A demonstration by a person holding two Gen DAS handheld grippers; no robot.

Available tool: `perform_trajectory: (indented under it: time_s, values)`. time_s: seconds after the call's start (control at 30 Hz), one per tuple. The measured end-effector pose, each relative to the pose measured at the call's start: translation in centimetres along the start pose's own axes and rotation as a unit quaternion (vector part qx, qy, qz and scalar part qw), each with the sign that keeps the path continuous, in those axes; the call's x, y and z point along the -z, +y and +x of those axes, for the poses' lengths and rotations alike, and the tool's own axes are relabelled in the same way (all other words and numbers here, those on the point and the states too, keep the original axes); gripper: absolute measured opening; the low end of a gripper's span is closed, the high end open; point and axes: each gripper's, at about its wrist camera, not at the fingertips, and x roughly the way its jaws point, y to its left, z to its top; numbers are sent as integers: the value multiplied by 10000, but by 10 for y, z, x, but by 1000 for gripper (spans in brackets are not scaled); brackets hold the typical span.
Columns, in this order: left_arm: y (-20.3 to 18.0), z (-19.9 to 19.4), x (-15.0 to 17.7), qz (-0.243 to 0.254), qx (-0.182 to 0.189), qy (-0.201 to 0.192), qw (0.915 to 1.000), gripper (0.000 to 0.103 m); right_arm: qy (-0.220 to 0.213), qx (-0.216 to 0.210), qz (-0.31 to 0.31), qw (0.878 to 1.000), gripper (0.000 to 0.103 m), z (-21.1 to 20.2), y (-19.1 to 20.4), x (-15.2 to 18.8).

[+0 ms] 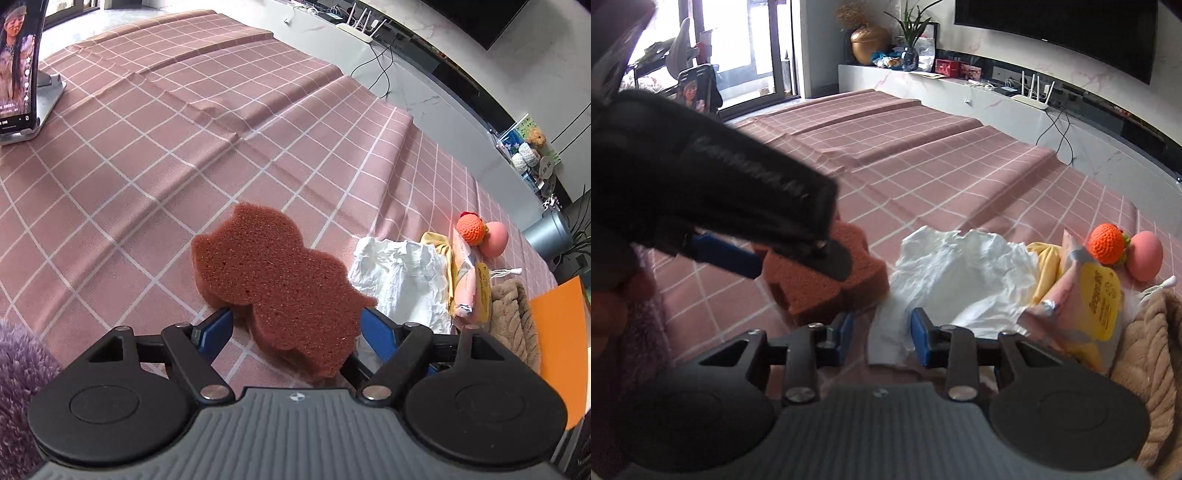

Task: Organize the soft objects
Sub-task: 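Grasp the brown sponge with left tool while right tool grasps the Deeyeo wipes pack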

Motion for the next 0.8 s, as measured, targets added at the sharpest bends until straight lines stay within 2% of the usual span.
perform_trajectory:
  time_s: [0.13,0.23,0.33,0.4,0.47,0.5,0.6,0.7,0.8]
  values:
    - [-1,3,-5,-349,-287,8,9990,92,-43,256,238,9994,36,-9,-6,2]
    - [-7,5,-12,-590,-553,-135,9966,93,-178,441,443,9979,36,-19,-16,-3]
    - [-17,11,-17,-597,-949,-298,9932,95,-270,685,409,9964,35,-24,-22,-12]
    - [-21,18,-19,-597,-1136,-272,9914,95,-440,773,429,9951,36,-30,-27,-16]
    - [-26,22,-20,-527,-1217,-309,9907,99,-645,847,592,9926,43,-40,-34,-18]
    - [-29,24,-20,-441,-1257,-350,9905,99,-749,968,674,9902,49,-44,-37,-18]
    - [-40,31,-23,-62,-1389,-431,9893,102,-812,1374,984,9823,55,-53,-52,-15]
    - [-50,40,-24,506,-1462,-418,9871,103,-453,1714,1305,9755,56,-43,-74,-15]
    - [-59,45,-25,1322,-1401,-412,9804,103,-162,1597,1985,9669,64,-29,-101,-16]
